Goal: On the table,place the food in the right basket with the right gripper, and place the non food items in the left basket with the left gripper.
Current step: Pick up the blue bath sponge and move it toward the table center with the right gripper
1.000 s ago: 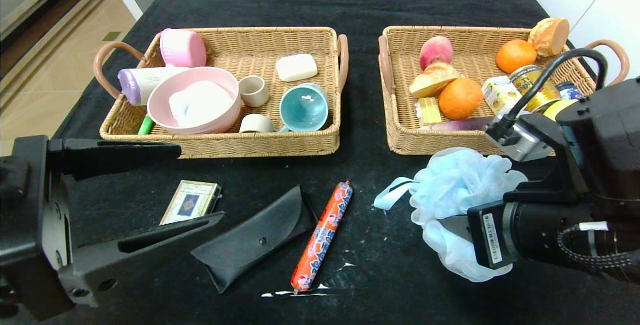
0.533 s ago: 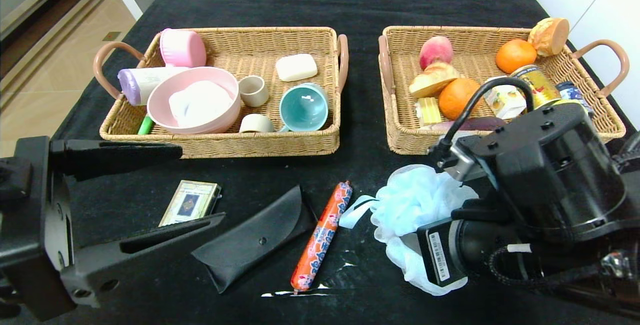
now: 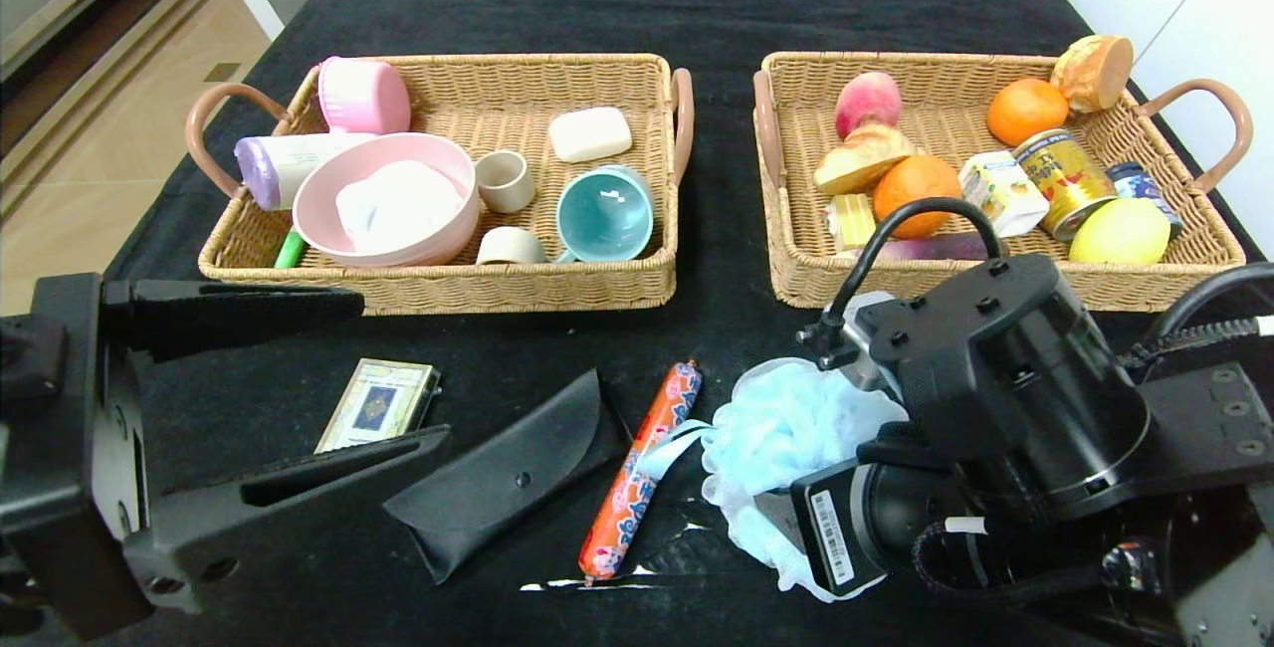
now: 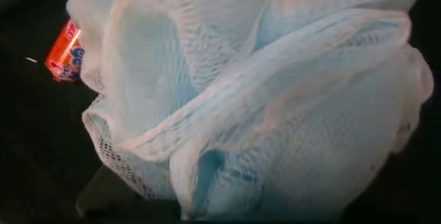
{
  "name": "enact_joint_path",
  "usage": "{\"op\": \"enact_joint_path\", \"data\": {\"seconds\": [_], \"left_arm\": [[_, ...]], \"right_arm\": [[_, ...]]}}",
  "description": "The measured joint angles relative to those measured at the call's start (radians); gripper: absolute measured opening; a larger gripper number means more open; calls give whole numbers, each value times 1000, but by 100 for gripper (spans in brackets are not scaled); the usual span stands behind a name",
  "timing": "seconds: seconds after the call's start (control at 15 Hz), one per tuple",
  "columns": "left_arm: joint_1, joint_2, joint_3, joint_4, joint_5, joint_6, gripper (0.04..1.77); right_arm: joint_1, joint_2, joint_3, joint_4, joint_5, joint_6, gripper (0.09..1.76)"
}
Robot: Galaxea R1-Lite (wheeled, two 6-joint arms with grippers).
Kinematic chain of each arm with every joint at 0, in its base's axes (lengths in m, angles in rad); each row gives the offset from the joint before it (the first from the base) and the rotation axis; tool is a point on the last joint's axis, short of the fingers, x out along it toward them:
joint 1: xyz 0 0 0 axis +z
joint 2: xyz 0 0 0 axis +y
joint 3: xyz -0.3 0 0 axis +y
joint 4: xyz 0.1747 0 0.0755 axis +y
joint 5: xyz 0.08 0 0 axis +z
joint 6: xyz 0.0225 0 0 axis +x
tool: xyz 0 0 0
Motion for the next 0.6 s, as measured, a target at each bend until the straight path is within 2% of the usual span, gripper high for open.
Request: {"op": "enact_joint_path", "data": {"seconds": [0.27, 0.6], "left_arm": [[-4, 0, 0, 0, 0, 0, 172], [-7, 0, 0, 0, 0, 0, 172]], "right_arm": [[0, 0, 1, 0, 1, 0, 143], [9, -14, 8, 1, 5, -2, 156]]}}
